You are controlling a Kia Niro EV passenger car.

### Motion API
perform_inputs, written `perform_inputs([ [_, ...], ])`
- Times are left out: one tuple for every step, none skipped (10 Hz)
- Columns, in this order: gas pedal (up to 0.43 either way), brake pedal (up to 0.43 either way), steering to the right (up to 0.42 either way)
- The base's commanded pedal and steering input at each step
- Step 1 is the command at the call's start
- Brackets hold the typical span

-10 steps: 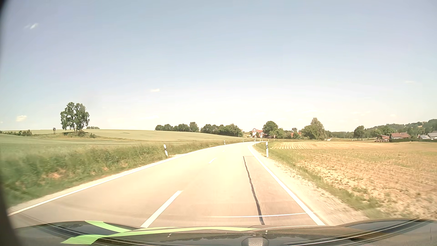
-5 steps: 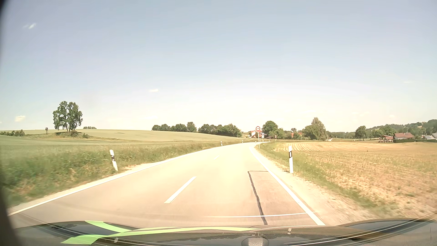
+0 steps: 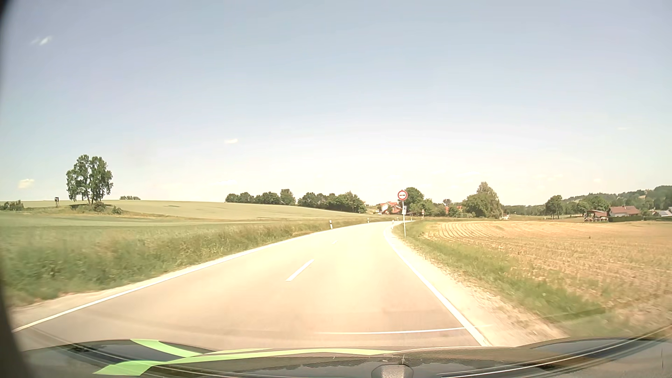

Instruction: Follow the waypoints while adhering to traffic rules and regulations

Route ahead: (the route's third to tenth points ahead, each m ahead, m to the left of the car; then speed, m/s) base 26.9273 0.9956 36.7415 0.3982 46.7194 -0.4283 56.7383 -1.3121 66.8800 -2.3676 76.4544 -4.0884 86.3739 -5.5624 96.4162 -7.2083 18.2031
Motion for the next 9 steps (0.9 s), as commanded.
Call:
perform_inputs([
  [0.228,0.000,0.005],
  [0.177,0.000,0.003],
  [0.157,0.000,0.002],
  [0.157,0.000,0.002],
  [0.157,0.000,0.002],
  [0.157,0.000,0.002],
  [0.150,0.000,0.002],
  [0.138,0.000,0.002],
  [0.138,0.000,0.003],
])
